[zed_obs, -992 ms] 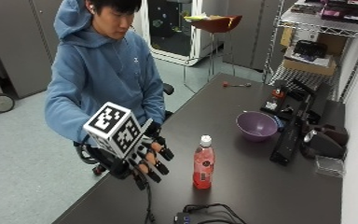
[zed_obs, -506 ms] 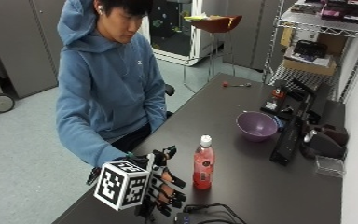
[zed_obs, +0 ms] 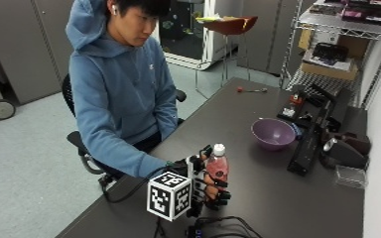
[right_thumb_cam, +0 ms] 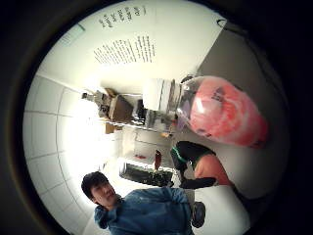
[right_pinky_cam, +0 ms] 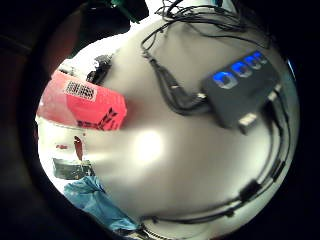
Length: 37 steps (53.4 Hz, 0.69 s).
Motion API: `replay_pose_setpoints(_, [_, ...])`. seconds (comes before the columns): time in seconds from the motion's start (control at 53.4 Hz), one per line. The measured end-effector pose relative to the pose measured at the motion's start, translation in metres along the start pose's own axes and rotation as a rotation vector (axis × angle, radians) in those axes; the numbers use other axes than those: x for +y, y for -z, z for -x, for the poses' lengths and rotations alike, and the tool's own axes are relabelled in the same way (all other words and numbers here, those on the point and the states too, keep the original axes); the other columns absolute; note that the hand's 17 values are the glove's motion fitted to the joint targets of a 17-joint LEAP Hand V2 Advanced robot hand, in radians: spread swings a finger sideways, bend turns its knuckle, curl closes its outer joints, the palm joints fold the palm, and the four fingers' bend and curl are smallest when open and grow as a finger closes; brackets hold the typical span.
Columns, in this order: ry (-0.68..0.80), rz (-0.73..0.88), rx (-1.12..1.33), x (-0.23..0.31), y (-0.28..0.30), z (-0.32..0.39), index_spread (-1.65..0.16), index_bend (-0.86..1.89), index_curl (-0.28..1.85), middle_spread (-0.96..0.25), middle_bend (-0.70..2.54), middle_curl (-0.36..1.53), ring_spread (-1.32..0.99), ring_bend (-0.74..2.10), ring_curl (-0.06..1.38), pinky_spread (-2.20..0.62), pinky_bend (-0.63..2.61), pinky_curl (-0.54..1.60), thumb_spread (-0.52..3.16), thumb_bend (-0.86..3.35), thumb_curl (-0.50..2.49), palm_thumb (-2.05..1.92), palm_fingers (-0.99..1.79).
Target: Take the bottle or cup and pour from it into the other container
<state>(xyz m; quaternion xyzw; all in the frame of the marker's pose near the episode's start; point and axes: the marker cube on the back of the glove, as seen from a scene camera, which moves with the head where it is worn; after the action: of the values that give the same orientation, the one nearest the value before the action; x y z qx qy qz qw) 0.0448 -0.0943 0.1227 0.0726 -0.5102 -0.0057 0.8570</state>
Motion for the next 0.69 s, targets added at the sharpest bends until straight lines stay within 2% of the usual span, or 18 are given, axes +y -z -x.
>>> replay_pose_setpoints(0.131, [0.005,-0.063,-0.139,-0.009,-0.028,0.004,-0.26,0.14,0.19,0.11,0.20,0.34,0.14,0.54,0.30,0.28,0.51,0.34,0.85,-0.02,0.38,0.66,0.33])
replay_pose_setpoints(0.281, [0.007,-0.119,-0.250,-0.016,-0.056,0.007,-0.20,0.20,0.25,0.10,0.18,0.34,0.10,0.55,0.31,0.26,0.45,0.33,0.82,0.01,0.40,0.80,0.57])
replay_pose_setpoints(0.412, [0.006,-0.192,-0.246,-0.023,-0.077,0.013,-0.17,0.18,0.29,0.06,0.30,0.38,0.04,0.51,0.31,0.23,0.31,0.30,0.80,0.02,0.44,0.92,0.79])
replay_pose_setpoints(0.449, [-0.003,-0.199,-0.240,-0.025,-0.082,0.016,-0.16,0.18,0.30,0.06,0.25,0.37,0.01,0.56,0.32,0.20,0.28,0.29,0.78,0.02,0.46,0.95,0.86])
replay_pose_setpoints(0.468, [-0.008,-0.199,-0.236,-0.026,-0.084,0.017,-0.16,0.16,0.30,0.04,0.37,0.41,0.00,0.55,0.32,0.19,0.24,0.28,0.77,0.02,0.47,0.97,0.94])
replay_pose_setpoints(0.693, [-0.006,-0.136,-0.121,-0.040,-0.105,0.048,-0.14,0.13,0.33,-0.02,0.34,0.44,-0.07,0.53,0.37,0.09,0.21,0.31,0.52,-0.02,0.57,1.06,1.00])
